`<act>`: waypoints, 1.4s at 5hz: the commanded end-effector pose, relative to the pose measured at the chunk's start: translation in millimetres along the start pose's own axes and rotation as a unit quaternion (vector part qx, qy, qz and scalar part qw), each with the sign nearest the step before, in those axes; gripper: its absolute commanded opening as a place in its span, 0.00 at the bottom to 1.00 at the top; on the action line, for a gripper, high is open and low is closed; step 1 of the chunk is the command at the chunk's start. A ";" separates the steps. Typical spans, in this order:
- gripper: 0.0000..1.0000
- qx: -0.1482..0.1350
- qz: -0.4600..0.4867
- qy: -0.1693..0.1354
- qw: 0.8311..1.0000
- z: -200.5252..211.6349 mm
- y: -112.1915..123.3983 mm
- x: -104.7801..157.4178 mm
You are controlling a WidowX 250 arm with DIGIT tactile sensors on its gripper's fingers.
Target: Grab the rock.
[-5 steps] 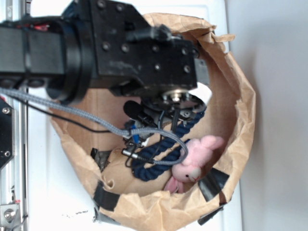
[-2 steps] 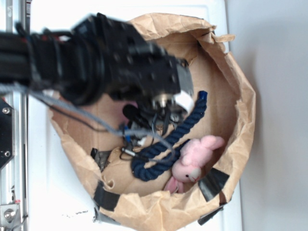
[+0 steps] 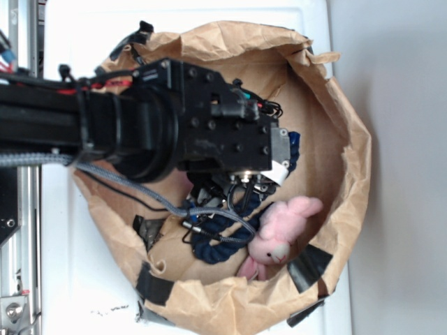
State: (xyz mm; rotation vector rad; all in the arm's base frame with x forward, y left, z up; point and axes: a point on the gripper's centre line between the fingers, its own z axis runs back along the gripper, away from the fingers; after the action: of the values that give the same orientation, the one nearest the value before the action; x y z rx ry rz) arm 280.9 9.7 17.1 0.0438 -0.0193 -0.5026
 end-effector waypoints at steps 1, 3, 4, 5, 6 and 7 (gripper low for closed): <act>0.00 0.013 0.003 -0.028 1.000 9.8 -9.4 13.6; 0.00 0.005 0.014 -0.039 0.999 37.9 -2.6 -3.0; 0.00 -0.004 0.021 -0.062 0.998 64.8 2.1 -15.0; 0.00 -0.035 0.034 -0.082 0.995 96.8 11.0 -19.7; 0.00 -0.045 0.055 -0.097 0.993 122.6 12.3 -23.2; 0.00 -0.037 0.046 -0.115 0.992 146.4 6.8 -25.4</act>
State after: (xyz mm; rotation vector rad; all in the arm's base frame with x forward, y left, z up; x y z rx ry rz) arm 252.3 18.9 143.9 -0.1177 -0.1526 -0.4152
